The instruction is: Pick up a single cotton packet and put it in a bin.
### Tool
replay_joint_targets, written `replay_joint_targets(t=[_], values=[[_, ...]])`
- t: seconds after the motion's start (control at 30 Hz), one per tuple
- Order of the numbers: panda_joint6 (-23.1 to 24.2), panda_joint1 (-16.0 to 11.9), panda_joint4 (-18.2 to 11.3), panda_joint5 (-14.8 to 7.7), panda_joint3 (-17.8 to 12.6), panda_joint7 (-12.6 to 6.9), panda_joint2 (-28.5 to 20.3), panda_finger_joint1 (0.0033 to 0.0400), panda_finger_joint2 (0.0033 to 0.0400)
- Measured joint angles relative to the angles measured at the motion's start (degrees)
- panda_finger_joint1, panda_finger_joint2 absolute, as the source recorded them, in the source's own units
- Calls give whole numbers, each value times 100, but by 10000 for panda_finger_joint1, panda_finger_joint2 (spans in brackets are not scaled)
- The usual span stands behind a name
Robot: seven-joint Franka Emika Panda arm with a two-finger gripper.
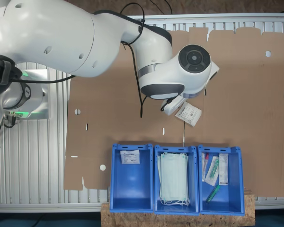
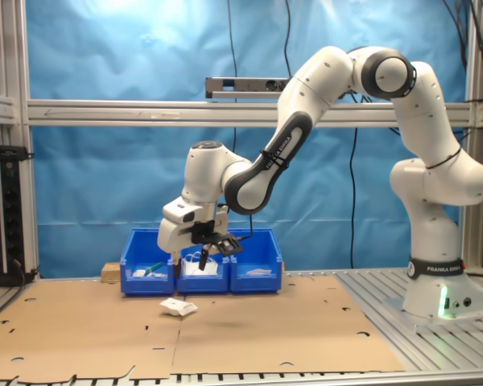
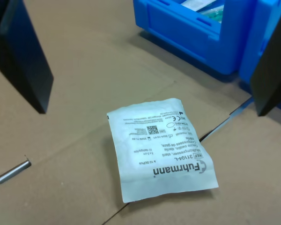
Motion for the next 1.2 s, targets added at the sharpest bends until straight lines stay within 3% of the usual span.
replay_joint_targets(t=[0.6,1.0,1.2], values=[[57,-640,604,649,425,-332,651,400,400],[99,-1009,703,823,731,-550,890,400,400],[105,-1272,848,847,932,-766,1094,400,400]])
